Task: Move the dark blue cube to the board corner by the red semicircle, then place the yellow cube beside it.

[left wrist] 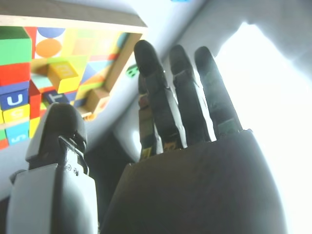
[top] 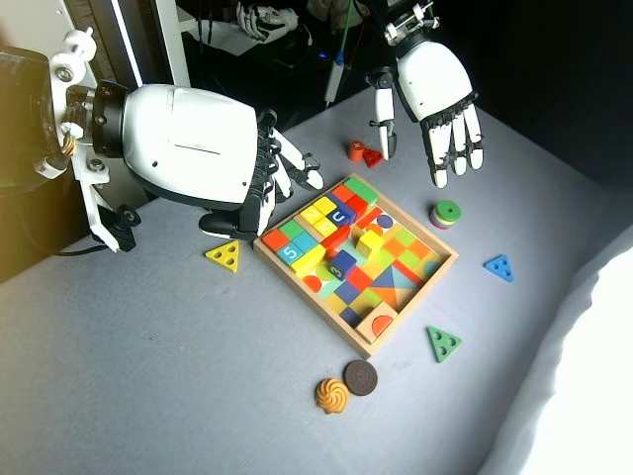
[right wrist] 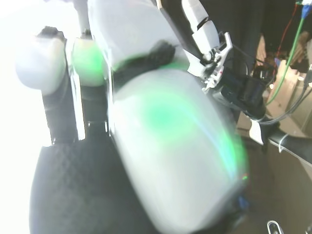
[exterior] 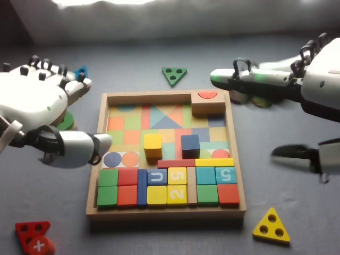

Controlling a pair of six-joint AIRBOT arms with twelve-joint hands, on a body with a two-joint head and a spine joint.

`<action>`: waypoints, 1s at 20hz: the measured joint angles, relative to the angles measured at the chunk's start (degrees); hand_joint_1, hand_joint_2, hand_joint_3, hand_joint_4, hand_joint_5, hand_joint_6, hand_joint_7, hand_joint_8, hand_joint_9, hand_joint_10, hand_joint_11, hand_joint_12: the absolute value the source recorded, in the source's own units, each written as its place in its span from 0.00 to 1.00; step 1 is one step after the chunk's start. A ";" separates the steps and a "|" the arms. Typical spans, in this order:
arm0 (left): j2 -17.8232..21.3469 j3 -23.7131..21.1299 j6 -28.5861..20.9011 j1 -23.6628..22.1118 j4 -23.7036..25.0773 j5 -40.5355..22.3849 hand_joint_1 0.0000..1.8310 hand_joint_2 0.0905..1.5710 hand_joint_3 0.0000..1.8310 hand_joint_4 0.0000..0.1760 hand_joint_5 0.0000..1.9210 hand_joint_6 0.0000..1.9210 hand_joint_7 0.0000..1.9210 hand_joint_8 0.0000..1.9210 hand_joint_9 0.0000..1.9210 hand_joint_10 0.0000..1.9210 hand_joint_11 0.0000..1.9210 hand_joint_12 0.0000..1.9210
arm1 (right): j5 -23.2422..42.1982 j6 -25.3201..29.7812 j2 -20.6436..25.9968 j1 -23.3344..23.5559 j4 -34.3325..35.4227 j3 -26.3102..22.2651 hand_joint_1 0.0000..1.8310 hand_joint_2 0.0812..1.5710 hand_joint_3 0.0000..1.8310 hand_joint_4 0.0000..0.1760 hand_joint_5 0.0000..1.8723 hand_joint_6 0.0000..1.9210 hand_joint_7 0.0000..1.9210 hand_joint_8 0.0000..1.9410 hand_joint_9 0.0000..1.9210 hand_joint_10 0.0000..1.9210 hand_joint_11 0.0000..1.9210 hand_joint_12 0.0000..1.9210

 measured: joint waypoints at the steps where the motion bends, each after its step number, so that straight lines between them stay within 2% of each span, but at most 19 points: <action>1: 0.00 -0.02 0.00 0.00 0.26 0.11 0.00 0.75 0.01 0.00 0.01 0.00 0.00 0.00 0.00 0.00 0.01 0.01 | 0.31 0.00 -0.02 0.00 -0.07 0.00 0.00 0.73 0.02 0.00 0.01 0.00 0.02 0.00 0.02 0.01 0.00 0.00; 7: -0.37 0.04 0.00 -0.07 -0.39 0.02 0.00 0.76 0.01 0.00 0.00 0.00 0.00 0.00 0.00 0.00 0.00 0.01 | 0.28 -0.02 0.00 0.00 -0.07 0.02 0.00 0.76 0.02 0.00 0.02 0.00 0.02 0.00 0.01 0.00 0.00 0.00; 8: -0.44 0.04 0.00 -0.09 -0.42 -0.13 0.00 0.76 0.01 0.00 0.00 0.00 0.00 0.00 0.00 0.00 0.01 0.01 | 0.79 -0.02 0.00 -0.63 0.07 0.02 0.01 0.79 0.01 0.00 0.04 0.00 0.04 0.00 0.03 0.00 0.00 0.05; 9: -0.48 0.04 0.00 -0.09 -0.42 -0.13 0.00 0.76 0.01 0.00 0.00 0.00 0.00 0.00 0.00 0.00 0.00 0.01 | 1.36 -0.02 0.00 -1.57 0.35 0.02 0.09 0.81 0.00 0.00 0.07 0.00 0.13 0.00 0.13 0.04 0.00 0.33; 10: -0.48 0.04 -0.02 -0.13 -0.59 -0.13 0.00 0.76 0.01 0.00 0.00 0.00 0.00 0.00 0.00 0.00 0.00 0.01 | 0.90 -0.02 0.00 -1.88 0.22 0.02 0.18 0.80 0.00 0.00 0.11 0.00 0.27 0.05 0.19 0.26 0.00 0.63; 11: -0.48 0.04 -0.02 -0.13 -0.81 -0.15 0.00 0.76 0.01 0.00 0.00 0.00 0.00 0.00 0.00 0.00 0.00 0.01 | 0.72 -0.02 0.00 -1.88 0.11 0.02 0.28 0.79 0.00 0.00 0.09 0.00 0.39 0.36 0.30 0.58 0.15 0.83; 12: -0.48 0.00 -0.04 -0.13 -0.81 -0.13 0.00 0.77 0.01 0.00 0.00 0.00 0.00 0.00 0.00 0.00 0.00 0.00 | 1.27 -0.02 0.09 -1.86 0.46 0.02 0.37 0.76 0.00 0.00 0.09 0.00 0.45 0.66 0.40 0.80 0.27 0.93; 13: -0.61 -0.02 -0.11 -0.37 -0.92 -0.20 0.00 0.77 0.01 0.00 0.00 0.00 0.00 0.00 0.00 0.00 0.00 0.00 | 1.60 -0.04 0.24 -1.86 0.52 0.02 0.41 0.75 0.00 0.00 0.10 0.00 0.44 0.87 0.42 0.96 0.35 0.99; 14: -0.96 -0.02 -0.09 -0.44 -0.74 -0.39 0.00 0.76 0.00 0.00 0.00 0.00 0.00 0.00 0.00 0.00 0.00 0.00 | 1.73 -0.20 0.48 -2.38 0.28 0.00 0.49 0.73 0.00 0.00 0.14 0.01 0.52 0.97 0.54 0.99 0.49 1.00; 15: -1.07 -0.02 -0.22 -0.55 -1.07 -0.15 0.00 0.76 0.00 0.00 0.00 0.00 0.00 0.00 0.00 0.00 0.00 0.00 | 1.90 -0.15 0.59 -3.43 0.07 0.00 0.57 0.71 0.00 0.00 0.16 0.01 0.63 0.99 0.69 1.00 0.66 1.00; 16: -1.11 -0.02 -0.15 -0.55 -1.29 -0.07 0.00 0.76 0.00 0.00 0.00 0.00 0.00 0.00 0.00 0.00 0.00 0.00 | 2.05 -0.04 0.59 -5.38 0.13 0.02 0.60 0.72 0.00 0.00 0.16 0.01 0.69 1.00 0.76 1.00 0.75 1.00; 17: -1.27 -0.02 -0.15 -0.55 -1.33 -0.28 0.00 0.76 0.00 0.00 0.00 0.00 0.00 0.00 0.00 0.00 0.00 0.00 | 1.90 -0.02 0.59 -6.75 -0.02 0.02 0.67 0.78 0.01 0.00 0.15 0.00 0.74 1.00 0.83 1.00 0.84 1.00; 18: -1.29 -0.07 -0.13 -0.55 -1.68 -0.50 0.00 0.76 0.00 0.00 0.00 0.00 0.00 0.00 0.00 0.00 0.00 0.00 | 1.09 0.02 0.48 -7.43 -0.46 0.02 0.76 0.79 0.01 0.00 0.11 0.00 0.78 1.00 0.93 1.00 0.97 1.00; 19: -1.29 -0.15 -0.09 -0.55 -2.01 -0.72 0.00 0.76 0.00 0.00 0.00 0.00 0.00 0.00 0.00 0.00 0.00 0.00 | 1.09 0.09 -0.24 -7.30 -0.35 0.50 0.89 0.76 0.00 0.00 0.07 0.01 0.80 1.00 0.94 1.00 0.99 1.00; 20: -1.31 -0.15 -0.11 -0.55 -2.10 -0.68 0.00 0.76 0.00 0.00 0.00 0.00 0.00 0.00 0.00 0.00 0.00 0.00 | 1.29 0.20 -1.44 -6.21 0.02 1.22 0.96 0.74 0.00 0.00 0.04 0.00 0.80 1.00 0.91 1.00 1.00 1.00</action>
